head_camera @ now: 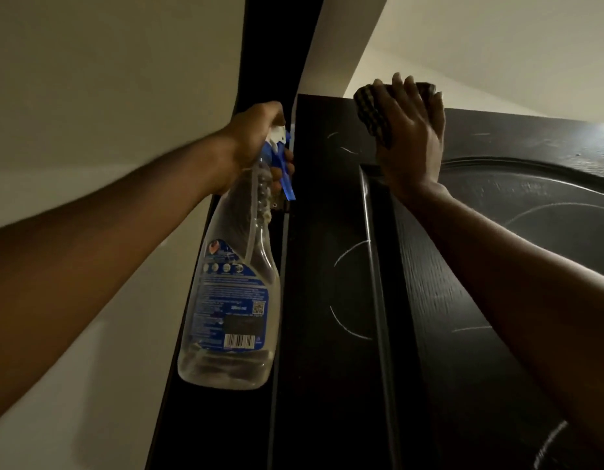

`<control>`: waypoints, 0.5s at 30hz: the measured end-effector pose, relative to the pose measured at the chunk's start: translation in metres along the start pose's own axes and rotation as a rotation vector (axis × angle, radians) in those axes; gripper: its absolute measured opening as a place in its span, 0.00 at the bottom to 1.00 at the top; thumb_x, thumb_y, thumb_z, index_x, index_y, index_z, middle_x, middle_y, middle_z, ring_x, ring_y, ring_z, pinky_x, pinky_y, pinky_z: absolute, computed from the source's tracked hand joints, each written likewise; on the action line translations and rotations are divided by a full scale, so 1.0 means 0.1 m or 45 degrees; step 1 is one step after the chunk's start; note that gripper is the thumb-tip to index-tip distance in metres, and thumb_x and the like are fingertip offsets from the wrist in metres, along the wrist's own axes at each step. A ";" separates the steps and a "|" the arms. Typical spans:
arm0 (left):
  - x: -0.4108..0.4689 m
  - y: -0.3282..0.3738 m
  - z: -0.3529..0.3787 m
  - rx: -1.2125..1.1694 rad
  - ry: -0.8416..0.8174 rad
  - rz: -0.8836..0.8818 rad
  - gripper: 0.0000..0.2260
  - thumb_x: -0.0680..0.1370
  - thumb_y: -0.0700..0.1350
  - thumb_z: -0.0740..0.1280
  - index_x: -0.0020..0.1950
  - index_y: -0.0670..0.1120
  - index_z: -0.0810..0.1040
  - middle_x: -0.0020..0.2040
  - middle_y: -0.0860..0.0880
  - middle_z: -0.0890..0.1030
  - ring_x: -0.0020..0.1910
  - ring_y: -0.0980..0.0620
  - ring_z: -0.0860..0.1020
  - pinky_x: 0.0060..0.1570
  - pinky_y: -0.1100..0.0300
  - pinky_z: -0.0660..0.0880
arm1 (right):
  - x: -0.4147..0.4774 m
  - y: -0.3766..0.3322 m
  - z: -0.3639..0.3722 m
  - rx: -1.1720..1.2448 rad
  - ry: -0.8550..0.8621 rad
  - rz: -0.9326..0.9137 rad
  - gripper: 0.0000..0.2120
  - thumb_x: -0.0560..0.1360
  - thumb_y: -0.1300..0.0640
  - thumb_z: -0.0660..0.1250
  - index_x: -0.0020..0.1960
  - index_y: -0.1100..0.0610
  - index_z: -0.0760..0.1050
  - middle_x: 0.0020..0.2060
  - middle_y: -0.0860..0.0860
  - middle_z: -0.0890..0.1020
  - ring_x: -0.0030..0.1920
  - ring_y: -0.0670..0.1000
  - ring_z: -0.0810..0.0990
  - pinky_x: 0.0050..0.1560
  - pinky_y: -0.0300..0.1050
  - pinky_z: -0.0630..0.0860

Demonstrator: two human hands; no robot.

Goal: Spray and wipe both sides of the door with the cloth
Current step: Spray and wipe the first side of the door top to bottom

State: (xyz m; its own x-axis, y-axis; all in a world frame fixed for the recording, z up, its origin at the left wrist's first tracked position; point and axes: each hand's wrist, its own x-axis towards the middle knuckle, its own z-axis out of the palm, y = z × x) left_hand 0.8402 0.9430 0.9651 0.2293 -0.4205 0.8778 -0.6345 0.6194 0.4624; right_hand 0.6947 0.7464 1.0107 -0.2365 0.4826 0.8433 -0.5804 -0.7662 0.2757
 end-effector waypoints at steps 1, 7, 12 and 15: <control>-0.03 -0.02 0.00 0.002 -0.001 -0.010 0.14 0.81 0.52 0.57 0.51 0.43 0.74 0.37 0.45 0.77 0.21 0.54 0.75 0.22 0.65 0.73 | 0.00 -0.05 0.05 -0.028 -0.090 0.009 0.32 0.79 0.40 0.49 0.78 0.51 0.66 0.78 0.55 0.65 0.80 0.55 0.58 0.80 0.59 0.46; -0.05 -0.18 -0.13 0.090 0.044 -0.022 0.18 0.79 0.55 0.58 0.53 0.42 0.78 0.41 0.43 0.81 0.28 0.52 0.76 0.24 0.62 0.75 | -0.39 -0.34 0.41 0.100 -0.636 -0.037 0.32 0.84 0.41 0.56 0.83 0.46 0.49 0.82 0.47 0.47 0.82 0.50 0.41 0.79 0.61 0.36; -0.02 -0.27 -0.16 0.068 0.012 0.023 0.17 0.80 0.54 0.58 0.53 0.42 0.77 0.42 0.43 0.81 0.24 0.54 0.74 0.24 0.64 0.74 | -0.34 -0.31 0.35 0.119 -0.789 -0.303 0.34 0.80 0.32 0.51 0.82 0.42 0.47 0.82 0.45 0.45 0.81 0.49 0.41 0.76 0.66 0.35; 0.02 -0.31 -0.18 0.033 -0.027 0.046 0.18 0.80 0.53 0.58 0.51 0.40 0.77 0.41 0.44 0.81 0.22 0.55 0.74 0.23 0.65 0.74 | -0.02 -0.15 0.48 -0.016 -0.796 -0.277 0.36 0.79 0.29 0.51 0.82 0.39 0.44 0.82 0.45 0.43 0.81 0.50 0.40 0.76 0.70 0.38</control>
State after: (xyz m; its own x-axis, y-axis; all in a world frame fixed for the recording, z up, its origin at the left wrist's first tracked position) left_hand 0.8734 0.9349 0.9553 0.1900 -0.4124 0.8910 -0.6608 0.6174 0.4267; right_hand 0.7413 0.7366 1.0271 0.3816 0.2859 0.8790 -0.5736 -0.6725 0.4677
